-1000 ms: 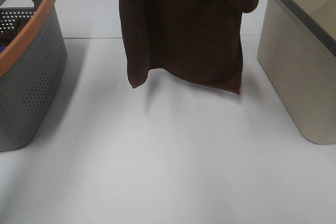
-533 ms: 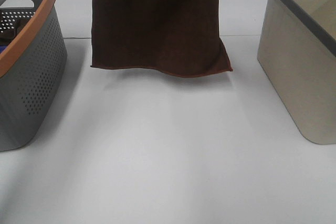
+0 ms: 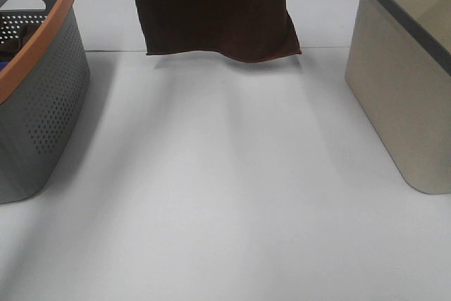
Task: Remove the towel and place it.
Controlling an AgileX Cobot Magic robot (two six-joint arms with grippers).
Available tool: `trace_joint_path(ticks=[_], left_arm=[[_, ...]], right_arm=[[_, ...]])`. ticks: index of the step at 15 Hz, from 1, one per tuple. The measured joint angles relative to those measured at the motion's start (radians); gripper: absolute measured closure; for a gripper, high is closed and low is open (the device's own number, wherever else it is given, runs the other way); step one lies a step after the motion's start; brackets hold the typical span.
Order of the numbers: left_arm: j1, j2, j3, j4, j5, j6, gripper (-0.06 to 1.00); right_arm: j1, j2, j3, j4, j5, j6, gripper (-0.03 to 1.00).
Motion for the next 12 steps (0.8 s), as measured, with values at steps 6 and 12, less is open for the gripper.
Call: trace_joint_path(ticks=[6,12], left_arm=[[0.000,0.009,0.000,-0.008,0.380,-0.025,0.94],[0.000,0.011,0.065,-0.179,0.474,-0.059,0.94]], right_arm=[[0.000,0.001,0.132,0.000,0.144,0.026,0.97],[0.000,-0.055,0.368,0.000,0.142,0.105,0.97]])
